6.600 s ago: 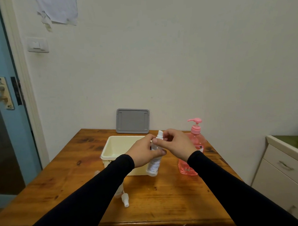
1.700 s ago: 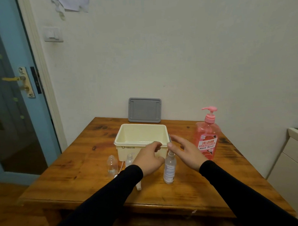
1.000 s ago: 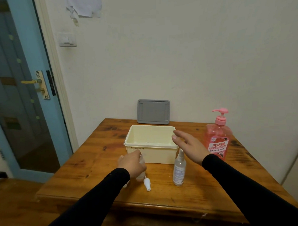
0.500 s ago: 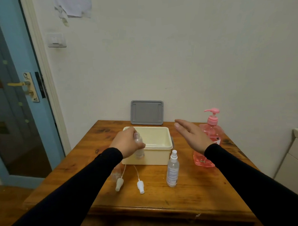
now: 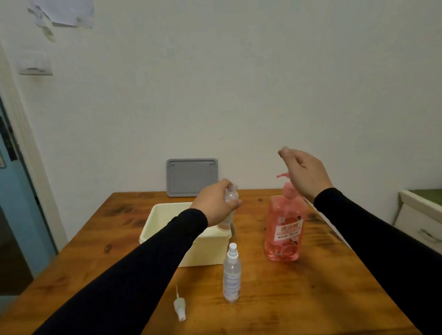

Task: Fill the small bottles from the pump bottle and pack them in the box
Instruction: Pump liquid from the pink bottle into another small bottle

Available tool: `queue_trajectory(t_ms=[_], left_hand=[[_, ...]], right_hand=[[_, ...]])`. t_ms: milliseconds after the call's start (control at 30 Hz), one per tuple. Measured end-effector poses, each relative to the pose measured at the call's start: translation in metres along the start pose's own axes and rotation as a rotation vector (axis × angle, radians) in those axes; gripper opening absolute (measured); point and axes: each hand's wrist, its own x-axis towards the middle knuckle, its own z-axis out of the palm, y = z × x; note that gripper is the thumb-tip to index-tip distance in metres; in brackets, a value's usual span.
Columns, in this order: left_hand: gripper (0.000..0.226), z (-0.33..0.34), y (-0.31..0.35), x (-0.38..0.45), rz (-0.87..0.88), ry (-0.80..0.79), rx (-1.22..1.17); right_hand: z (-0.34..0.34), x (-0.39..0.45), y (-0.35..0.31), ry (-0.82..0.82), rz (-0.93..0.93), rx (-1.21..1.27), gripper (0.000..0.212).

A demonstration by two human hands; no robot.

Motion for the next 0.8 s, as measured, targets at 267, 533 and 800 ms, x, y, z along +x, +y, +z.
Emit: queue_trajectory(t_ms=[267,533,800], left_hand=[[0.034,0.045,0.019,0.046,0.078,-0.029,-0.031],[0.036,0.067,0.032,0.076,0.143,-0.012,-0.048],[0.037,0.071,0.04,0.086,0.221,0.01,-0.044]], right_hand=[[-0.015,0.039,0.025,-0.016,0.102,-0.235,0.053],[-0.008,0.06,0.043,-0.19,0.202,-0.287,0.049],[-0.001,0.069,0.044,-0.313,0.296,-0.274,0.06]])
